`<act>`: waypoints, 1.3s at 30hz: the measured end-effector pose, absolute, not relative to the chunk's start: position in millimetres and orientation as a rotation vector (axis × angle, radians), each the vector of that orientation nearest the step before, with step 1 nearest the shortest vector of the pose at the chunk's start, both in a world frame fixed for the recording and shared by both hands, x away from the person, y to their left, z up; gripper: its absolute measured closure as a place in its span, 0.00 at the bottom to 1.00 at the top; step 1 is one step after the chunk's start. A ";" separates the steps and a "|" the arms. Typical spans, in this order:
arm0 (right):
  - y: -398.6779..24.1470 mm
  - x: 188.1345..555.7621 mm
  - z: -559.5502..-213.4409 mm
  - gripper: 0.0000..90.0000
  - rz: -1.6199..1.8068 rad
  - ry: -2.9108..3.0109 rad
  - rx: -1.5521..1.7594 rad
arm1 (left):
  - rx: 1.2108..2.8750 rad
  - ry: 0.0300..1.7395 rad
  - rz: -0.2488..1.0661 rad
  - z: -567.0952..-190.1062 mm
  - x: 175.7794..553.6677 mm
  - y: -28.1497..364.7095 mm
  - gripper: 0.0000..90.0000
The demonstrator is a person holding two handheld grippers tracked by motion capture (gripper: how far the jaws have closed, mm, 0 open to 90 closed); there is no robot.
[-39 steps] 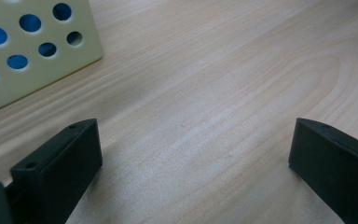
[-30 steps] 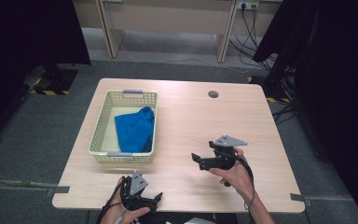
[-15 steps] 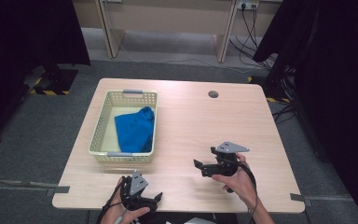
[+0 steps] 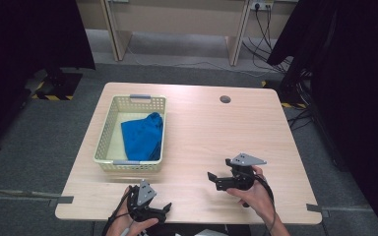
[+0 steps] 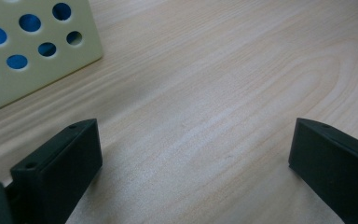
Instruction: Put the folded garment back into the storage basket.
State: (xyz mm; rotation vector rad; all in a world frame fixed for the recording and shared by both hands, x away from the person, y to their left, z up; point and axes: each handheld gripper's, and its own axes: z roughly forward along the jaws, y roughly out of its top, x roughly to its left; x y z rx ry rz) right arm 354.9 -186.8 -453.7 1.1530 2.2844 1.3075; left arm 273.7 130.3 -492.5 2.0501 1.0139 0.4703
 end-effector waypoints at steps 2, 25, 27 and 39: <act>-187.7 353.6 -454.7 0.12 1.305 2.286 1.155 | 2.051 1.014 0.470 -492.5 273.7 130.3 0.02; -195.1 335.1 -463.7 0.12 1.251 2.298 1.140 | 2.052 1.013 0.466 -492.3 274.3 130.1 0.02; -197.0 334.0 -464.4 0.12 1.248 2.296 1.147 | 2.050 1.013 0.467 -492.4 274.3 130.1 0.02; -203.3 326.5 -470.6 0.11 1.235 2.300 1.166 | 2.049 1.014 0.468 -492.5 274.3 130.0 0.02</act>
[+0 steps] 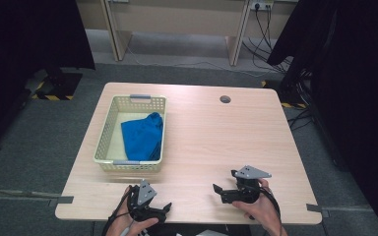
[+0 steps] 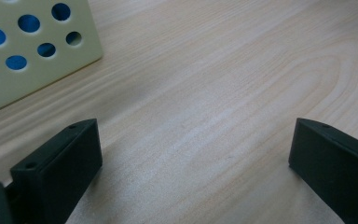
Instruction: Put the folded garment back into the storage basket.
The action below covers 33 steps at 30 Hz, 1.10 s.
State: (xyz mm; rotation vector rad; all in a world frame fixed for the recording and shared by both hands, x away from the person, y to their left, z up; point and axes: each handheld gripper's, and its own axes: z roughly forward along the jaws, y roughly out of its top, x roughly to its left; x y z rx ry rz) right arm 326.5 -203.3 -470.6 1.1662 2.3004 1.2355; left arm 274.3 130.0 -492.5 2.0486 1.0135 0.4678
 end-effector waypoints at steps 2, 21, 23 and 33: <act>-204.5 325.2 -471.0 0.11 1.231 2.297 1.174 | 2.052 1.014 0.467 -492.3 274.4 130.1 0.02; -220.5 309.9 -476.7 0.05 1.175 2.308 1.205 | 2.049 1.011 0.470 -492.7 274.1 130.5 0.02; -222.4 308.1 -476.8 0.05 1.173 2.306 1.209 | 2.049 1.011 0.469 -492.7 274.0 130.5 0.02; -231.0 299.9 -477.4 0.06 1.135 2.288 1.226 | 2.049 1.011 0.470 -492.7 274.0 130.5 0.02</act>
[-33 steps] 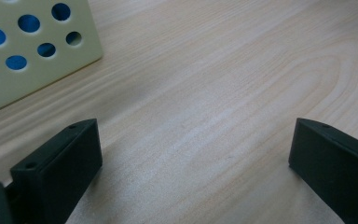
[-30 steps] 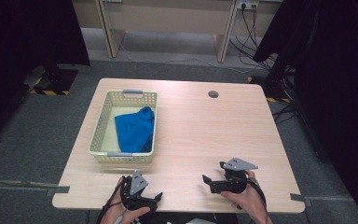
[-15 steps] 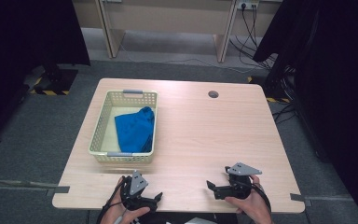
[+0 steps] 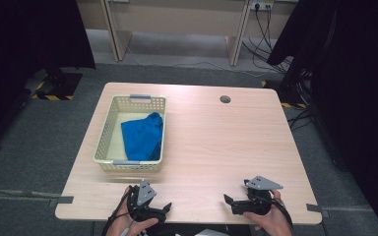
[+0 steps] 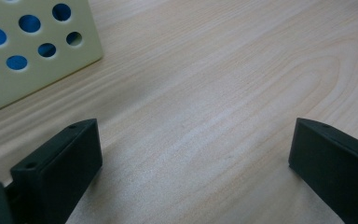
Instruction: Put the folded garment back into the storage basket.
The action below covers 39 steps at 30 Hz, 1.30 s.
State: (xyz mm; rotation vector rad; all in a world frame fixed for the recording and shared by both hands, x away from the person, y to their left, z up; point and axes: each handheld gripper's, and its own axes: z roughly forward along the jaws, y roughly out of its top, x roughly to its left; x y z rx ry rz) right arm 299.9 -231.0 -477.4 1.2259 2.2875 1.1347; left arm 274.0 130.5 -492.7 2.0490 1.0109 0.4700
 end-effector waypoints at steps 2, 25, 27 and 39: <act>-232.6 298.6 -477.8 0.06 1.128 2.282 1.223 | 2.049 1.011 0.470 -492.7 274.0 130.5 0.02; -245.7 283.2 -485.4 0.06 1.094 2.262 1.232 | 2.049 1.010 0.470 -492.7 273.9 130.5 0.02; -246.1 281.8 -485.6 0.06 1.090 2.263 1.228 | 2.048 1.011 0.470 -492.8 274.0 130.5 0.02; -250.0 274.0 -487.1 0.06 1.046 2.241 1.212 | 2.048 1.010 0.470 -492.8 273.9 130.6 0.02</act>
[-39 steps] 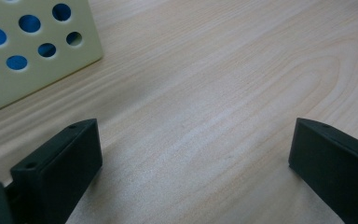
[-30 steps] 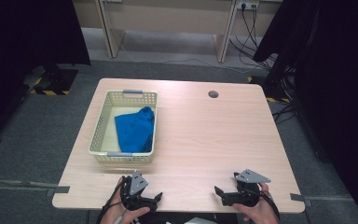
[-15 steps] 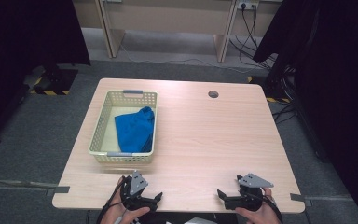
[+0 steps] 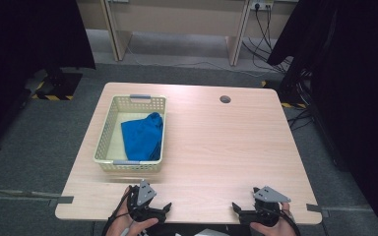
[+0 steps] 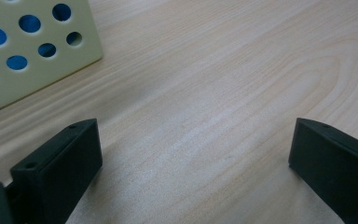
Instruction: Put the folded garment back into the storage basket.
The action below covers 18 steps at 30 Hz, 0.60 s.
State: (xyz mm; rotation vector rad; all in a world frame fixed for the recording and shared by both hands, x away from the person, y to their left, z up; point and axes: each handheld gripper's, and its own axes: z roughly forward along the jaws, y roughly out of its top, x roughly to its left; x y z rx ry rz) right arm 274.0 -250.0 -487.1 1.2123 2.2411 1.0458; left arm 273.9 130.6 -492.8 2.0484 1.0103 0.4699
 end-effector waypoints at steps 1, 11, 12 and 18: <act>-250.6 273.3 -487.2 0.06 1.041 2.239 1.211 | 2.048 1.010 0.471 -492.8 273.9 130.5 0.02; -255.8 266.2 -488.1 0.06 1.041 2.219 1.220 | 2.046 1.010 0.470 -492.9 273.9 130.5 0.02; -256.4 265.7 -488.2 0.06 1.042 2.218 1.220 | 2.046 1.010 0.471 -493.0 273.8 130.5 0.02; -260.0 262.7 -488.6 0.06 1.042 2.204 1.230 | 2.045 1.010 0.471 -493.0 273.8 130.6 0.02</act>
